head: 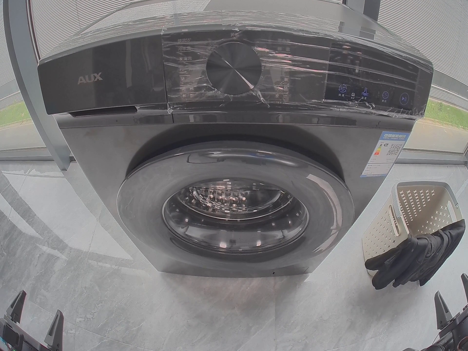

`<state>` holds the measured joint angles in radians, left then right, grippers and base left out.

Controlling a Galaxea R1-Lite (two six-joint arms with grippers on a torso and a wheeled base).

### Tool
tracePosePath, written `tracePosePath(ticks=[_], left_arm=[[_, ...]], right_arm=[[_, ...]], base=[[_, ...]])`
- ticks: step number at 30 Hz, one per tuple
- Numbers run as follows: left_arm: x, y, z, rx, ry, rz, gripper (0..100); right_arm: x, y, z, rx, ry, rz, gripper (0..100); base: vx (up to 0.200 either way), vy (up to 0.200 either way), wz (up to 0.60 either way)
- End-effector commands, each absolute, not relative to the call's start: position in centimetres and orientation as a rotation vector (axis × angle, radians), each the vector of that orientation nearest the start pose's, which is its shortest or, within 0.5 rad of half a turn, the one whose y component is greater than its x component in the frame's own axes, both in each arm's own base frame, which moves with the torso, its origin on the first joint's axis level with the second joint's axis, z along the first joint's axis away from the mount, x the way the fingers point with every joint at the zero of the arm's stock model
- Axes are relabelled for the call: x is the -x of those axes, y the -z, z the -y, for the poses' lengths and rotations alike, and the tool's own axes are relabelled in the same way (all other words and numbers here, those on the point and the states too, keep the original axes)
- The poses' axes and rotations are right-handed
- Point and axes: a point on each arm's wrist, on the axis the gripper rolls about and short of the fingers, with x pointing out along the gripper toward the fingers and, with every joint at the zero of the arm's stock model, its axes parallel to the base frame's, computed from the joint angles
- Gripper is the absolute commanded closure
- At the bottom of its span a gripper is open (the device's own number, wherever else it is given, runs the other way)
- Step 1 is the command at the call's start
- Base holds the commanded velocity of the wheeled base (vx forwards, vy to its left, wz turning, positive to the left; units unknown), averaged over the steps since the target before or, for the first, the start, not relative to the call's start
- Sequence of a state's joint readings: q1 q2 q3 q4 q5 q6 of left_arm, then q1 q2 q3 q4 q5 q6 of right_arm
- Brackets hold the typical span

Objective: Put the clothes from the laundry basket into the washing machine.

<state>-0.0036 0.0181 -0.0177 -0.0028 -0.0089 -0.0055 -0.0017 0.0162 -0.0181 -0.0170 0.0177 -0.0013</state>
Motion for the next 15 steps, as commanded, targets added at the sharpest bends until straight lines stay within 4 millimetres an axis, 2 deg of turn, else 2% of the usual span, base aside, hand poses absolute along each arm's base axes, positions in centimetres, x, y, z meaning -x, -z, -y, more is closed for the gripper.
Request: tracePosePath(ticks=[1,3,4,5,9,13,15], left_arm=[[2.3,-7.6,0.0,0.005,0.012,0.003,0],[2.3,-7.6,0.0,0.005,0.011,0.003,0],[2.3,-7.6,0.0,0.005,0.011,0.003,0],[2.3,-7.6,0.0,0.005,0.011,0.003,0],[2.3,-7.6,0.0,0.005,0.011,0.003,0],[2.3,-7.6,0.0,0.005,0.011,0.003,0],[2.3,-7.6,0.0,0.005,0.011,0.003,0]], right_arm=[[4.2,-13.4,-0.1,-0.018,-0.042,0.243,0],[4.5,-15.8,-0.2,-0.014,-0.091,0.234,0],[4.4,-15.9,-0.2,-0.013,-0.106,0.22,0],[3.9,-16.3,-0.4,-0.01,-0.218,0.137,0],[1.6,-16.2,-0.8,-0.024,-0.398,-0.037,0],[-0.1,-16.4,-0.9,0.0,-0.457,-0.128,0],[-1.6,-16.5,-1.1,0.037,-0.502,-0.195,0]], base=[[0.0,0.0,0.0],[0.0,0.0,0.0],[0.0,0.0,0.0],[0.0,0.0,0.0],[0.0,0.0,0.0],[0.0,0.0,0.0],[0.0,0.0,0.0]])
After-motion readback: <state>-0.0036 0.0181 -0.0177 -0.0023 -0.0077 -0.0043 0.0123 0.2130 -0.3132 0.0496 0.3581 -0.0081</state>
